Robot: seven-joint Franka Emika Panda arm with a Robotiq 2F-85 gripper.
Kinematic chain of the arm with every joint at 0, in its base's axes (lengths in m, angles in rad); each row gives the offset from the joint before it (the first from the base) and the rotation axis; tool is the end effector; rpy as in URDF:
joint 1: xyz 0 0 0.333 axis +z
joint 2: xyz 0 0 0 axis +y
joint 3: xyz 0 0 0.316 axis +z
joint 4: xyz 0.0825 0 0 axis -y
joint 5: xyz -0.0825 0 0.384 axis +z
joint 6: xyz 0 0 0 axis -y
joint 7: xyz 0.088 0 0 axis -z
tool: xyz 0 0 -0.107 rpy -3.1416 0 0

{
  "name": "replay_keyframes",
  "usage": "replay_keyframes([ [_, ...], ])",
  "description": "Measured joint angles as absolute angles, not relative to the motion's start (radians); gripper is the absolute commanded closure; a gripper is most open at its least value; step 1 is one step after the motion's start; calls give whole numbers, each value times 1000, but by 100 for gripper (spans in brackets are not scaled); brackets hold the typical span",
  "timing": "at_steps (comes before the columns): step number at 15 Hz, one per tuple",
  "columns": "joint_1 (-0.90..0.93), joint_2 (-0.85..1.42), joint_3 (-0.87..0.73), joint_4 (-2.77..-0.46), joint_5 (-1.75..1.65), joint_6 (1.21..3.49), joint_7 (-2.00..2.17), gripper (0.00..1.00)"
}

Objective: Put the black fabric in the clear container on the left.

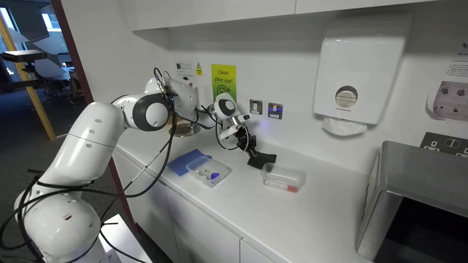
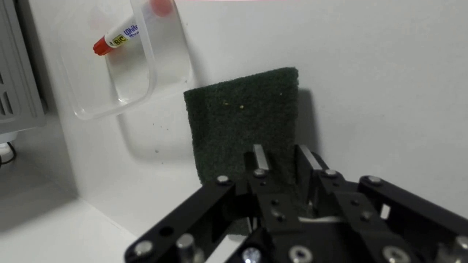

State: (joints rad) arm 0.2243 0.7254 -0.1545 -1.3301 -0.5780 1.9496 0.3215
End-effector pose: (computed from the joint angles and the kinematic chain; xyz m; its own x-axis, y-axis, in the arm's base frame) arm 0.7309 0.0402 0.3109 0.9992 0.0364 0.0154 0.0202 -0.8046 0.5935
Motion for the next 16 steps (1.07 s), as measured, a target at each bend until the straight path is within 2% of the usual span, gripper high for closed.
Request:
replay_keyframes([
  [10, 229, 712, -155, -1326, -578, 1952, 324, 99],
  [16, 241, 552, -95, -1411, -556, 1994, 317, 99],
])
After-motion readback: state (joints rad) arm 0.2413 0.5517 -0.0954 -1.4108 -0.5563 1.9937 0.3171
